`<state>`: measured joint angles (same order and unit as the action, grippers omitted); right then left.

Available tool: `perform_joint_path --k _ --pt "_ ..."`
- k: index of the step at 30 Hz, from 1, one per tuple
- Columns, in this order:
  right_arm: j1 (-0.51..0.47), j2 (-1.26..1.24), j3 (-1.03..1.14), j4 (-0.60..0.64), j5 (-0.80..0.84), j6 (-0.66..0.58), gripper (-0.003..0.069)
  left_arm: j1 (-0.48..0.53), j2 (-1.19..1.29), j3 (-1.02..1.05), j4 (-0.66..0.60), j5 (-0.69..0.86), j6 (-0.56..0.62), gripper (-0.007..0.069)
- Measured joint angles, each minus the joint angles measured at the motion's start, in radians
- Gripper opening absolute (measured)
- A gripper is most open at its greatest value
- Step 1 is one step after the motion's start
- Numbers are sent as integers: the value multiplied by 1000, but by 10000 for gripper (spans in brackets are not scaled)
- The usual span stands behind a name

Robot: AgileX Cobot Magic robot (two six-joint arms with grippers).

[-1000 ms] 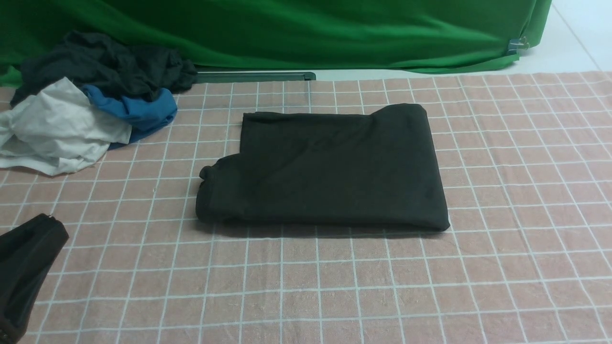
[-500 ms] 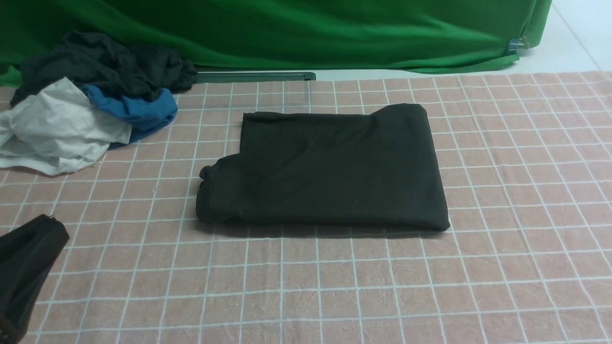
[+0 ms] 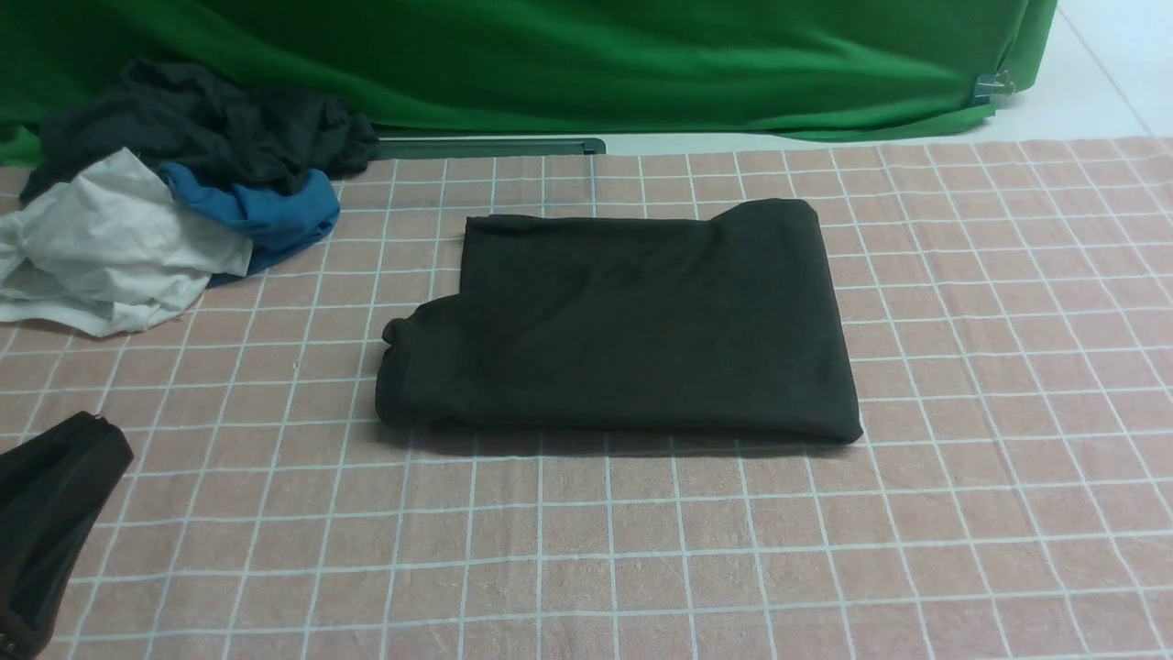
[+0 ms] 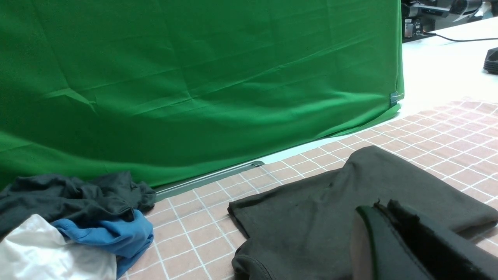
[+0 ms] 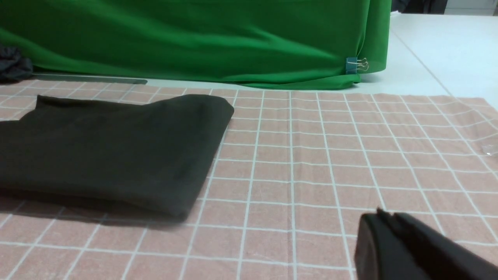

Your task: Fold a long-sleeved shirt over a pink coffee tablecloth.

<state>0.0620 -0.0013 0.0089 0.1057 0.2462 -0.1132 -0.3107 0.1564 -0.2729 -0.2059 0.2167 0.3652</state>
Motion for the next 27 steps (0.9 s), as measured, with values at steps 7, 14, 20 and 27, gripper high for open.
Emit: perform_joint_path --k 7,14,20,27 --pt "0 0 0 0 0 0 45 0 0 0 0 0 0 20" --pt "0 0 0 0 0 0 60 2 0 6 22 -8 -3 20" --pt "0 0 0 0 0 0 67 128 -68 100 41 -92 -49 20" --pt "0 0 0 0 1 0 85 326 -152 236 8 -25 -60 20"
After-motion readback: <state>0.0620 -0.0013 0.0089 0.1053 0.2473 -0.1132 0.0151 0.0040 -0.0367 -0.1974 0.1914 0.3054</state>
